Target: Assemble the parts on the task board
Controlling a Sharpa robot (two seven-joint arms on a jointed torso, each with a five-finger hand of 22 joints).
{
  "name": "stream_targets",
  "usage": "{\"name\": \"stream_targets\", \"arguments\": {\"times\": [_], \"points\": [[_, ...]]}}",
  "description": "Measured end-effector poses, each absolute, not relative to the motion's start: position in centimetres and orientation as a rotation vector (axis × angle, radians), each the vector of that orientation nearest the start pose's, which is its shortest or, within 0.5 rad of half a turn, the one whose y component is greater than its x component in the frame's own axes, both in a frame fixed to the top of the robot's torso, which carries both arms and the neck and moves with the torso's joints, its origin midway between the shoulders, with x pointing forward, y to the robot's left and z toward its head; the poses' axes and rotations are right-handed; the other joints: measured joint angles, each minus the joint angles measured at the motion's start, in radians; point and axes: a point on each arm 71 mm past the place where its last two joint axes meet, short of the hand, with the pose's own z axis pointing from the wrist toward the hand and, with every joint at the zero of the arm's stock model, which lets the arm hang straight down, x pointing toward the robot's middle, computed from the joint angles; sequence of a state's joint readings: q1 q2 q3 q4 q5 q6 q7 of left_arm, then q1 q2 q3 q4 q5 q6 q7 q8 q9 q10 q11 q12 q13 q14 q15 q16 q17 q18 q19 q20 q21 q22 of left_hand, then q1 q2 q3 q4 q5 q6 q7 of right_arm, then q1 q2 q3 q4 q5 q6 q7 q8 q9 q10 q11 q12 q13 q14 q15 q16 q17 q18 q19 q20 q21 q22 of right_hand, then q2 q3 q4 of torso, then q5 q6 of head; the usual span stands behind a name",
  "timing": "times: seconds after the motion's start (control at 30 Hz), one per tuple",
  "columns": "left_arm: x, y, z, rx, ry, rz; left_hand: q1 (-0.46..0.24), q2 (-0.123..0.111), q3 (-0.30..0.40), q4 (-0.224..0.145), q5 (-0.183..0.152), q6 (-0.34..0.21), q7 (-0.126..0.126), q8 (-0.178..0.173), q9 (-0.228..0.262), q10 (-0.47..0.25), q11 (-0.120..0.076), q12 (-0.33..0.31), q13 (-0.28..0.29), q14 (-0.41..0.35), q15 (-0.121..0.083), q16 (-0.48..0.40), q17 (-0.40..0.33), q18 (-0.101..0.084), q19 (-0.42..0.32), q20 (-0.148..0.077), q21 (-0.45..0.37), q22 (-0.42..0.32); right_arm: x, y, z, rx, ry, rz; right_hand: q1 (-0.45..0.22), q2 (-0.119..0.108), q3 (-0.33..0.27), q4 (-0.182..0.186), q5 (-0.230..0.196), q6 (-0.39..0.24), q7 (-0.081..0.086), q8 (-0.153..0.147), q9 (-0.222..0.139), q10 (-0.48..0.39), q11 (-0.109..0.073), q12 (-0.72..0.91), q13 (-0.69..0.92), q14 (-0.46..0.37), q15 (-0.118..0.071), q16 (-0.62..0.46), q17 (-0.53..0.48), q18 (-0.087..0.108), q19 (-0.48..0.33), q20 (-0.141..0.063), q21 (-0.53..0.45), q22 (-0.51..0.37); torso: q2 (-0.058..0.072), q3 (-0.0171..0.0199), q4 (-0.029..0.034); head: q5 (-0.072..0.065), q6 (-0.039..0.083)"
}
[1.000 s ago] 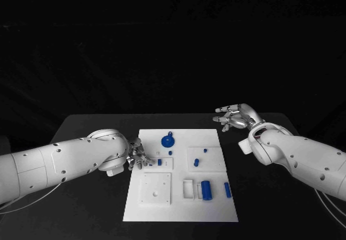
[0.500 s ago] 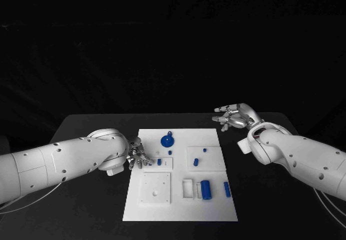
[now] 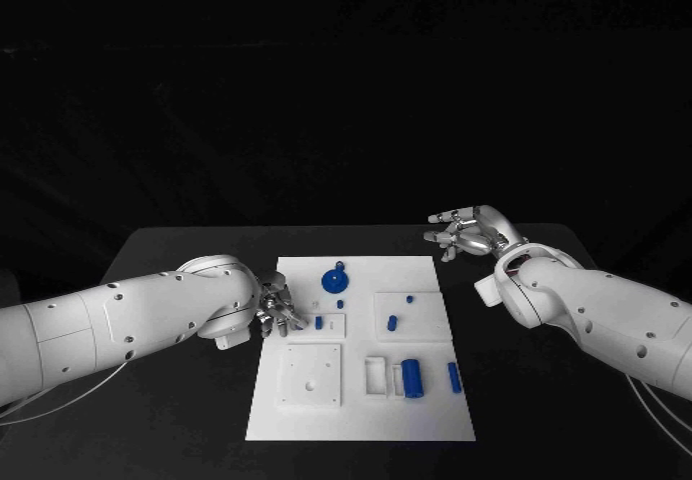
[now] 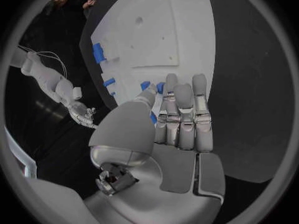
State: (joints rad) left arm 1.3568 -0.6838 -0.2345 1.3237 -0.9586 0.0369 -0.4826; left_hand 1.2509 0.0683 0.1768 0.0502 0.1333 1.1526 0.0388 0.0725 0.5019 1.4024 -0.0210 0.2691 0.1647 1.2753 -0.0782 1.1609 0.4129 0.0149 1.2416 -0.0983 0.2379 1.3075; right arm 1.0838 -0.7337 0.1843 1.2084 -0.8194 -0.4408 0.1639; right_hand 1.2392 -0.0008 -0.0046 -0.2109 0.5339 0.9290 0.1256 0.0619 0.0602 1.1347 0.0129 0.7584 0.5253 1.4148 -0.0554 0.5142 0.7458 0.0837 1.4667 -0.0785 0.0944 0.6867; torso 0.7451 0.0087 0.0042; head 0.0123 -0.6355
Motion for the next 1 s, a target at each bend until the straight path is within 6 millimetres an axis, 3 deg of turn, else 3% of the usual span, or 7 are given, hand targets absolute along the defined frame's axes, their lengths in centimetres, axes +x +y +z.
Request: {"name": "stream_targets", "arguments": {"times": [0.27, 0.37, 0.6, 0.77, 1.0], "points": [[51.71, 20.5, -22.18, -0.255, 2.273, -0.363, 0.01, 0.008, 0.024, -0.025, 0.036, 0.002, -0.001, 0.01, -0.015, 0.02, 0.001, -0.011, -0.011, -0.001, 0.002, 0.004, 0.0, 0.0, 0.0, 0.0, 0.0, 0.0, 54.54, -25.64, -18.12, 0.587, 1.417, 0.948, -0.003, -0.003, 0.0, 0.0, 0.001, 0.0, 0.0, 0.0, 0.0, 0.0, 0.0, 0.0, 0.0, 0.0, 0.0, 0.0, 0.0, 0.0, 0.0, 0.0, 0.002, 0.0, 0.0, 0.0, 0.0004, 0.0, 0.0], [51.68, 20.55, -22.2, -0.258, 2.271, -0.366, 0.016, 0.002, 0.024, -0.025, 0.091, 0.009, -0.004, 0.016, -0.012, 0.033, -0.001, -0.015, -0.014, -0.001, 0.002, 0.005, 0.0, 0.0, 0.0, 0.0, 0.004, 0.0, 54.54, -25.63, -18.12, 0.587, 1.417, 0.949, -0.003, -0.003, 0.0, 0.0, 0.001, 0.0, 0.0, 0.0, 0.0, 0.0, 0.0, 0.0, 0.0, 0.0, 0.0, 0.0, 0.0, 0.0, 0.0, 0.0, 0.002, 0.0, 0.0, 0.0003, -0.0002, 0.0, 0.001], [51.64, 20.62, -22.26, -0.267, 2.261, -0.369, 0.016, 0.001, 0.032, -0.017, 0.158, 0.027, -0.005, 0.029, 0.012, 0.057, -0.01, -0.015, -0.014, 0.015, -0.008, 0.01, 0.0, 0.0, 0.004, -0.004, 0.03, 0.0, 54.53, -25.61, -18.11, 0.586, 1.418, 0.949, -0.003, -0.003, 0.0, 0.0, 0.008, 0.001, -0.001, 0.0, 0.0, 0.0, 0.0, 0.0, 0.0, 0.0, 0.0, 0.0, 0.0, 0.0, 0.0, 0.0, 0.002, 0.001, 0.0, 0.0008, -0.0009, 0.002, 0.003], [51.67, 20.66, -22.21, -0.277, 2.247, -0.371, -0.021, -0.015, 0.033, -0.016, 0.22, 0.04, -0.004, 0.039, 0.025, 0.065, -0.015, -0.015, -0.009, 0.026, -0.015, 0.016, 0.005, 0.0, 0.005, -0.013, 0.053, 0.0, 54.53, -25.6, -18.12, 0.586, 1.418, 0.95, -0.003, -0.003, 0.003, -0.003, 0.008, 0.001, -0.001, 0.0, 0.0, 0.0, 0.0, 0.0, 0.0, 0.0, 0.0, 0.0, 0.0, 0.0, 0.0, 0.0, 0.002, 0.001, 0.0, 0.001, -0.0012, 0.002, 0.004], [51.71, 20.67, -22.11, -0.29, 2.23, -0.37, -0.036, -0.021, 0.026, -0.023, 0.241, 0.057, -0.01, 0.029, 0.022, 0.072, -0.018, -0.015, -0.005, 0.03, -0.018, 0.016, 0.008, 0.0, 0.002, -0.016, 0.07, 0.0, 54.53, -25.59, -18.13, 0.586, 1.42, 0.95, -0.003, -0.003, 0.003, -0.003, 0.013, 0.001, -0.001, 0.0, 0.0, 0.0, 0.0, 0.0, 0.0, 0.0, 0.0, 0.0, 0.0, 0.0, 0.0, 0.0, 0.002, 0.001, 0.0, 0.001, -0.0014, 0.0, 0.004]]}}
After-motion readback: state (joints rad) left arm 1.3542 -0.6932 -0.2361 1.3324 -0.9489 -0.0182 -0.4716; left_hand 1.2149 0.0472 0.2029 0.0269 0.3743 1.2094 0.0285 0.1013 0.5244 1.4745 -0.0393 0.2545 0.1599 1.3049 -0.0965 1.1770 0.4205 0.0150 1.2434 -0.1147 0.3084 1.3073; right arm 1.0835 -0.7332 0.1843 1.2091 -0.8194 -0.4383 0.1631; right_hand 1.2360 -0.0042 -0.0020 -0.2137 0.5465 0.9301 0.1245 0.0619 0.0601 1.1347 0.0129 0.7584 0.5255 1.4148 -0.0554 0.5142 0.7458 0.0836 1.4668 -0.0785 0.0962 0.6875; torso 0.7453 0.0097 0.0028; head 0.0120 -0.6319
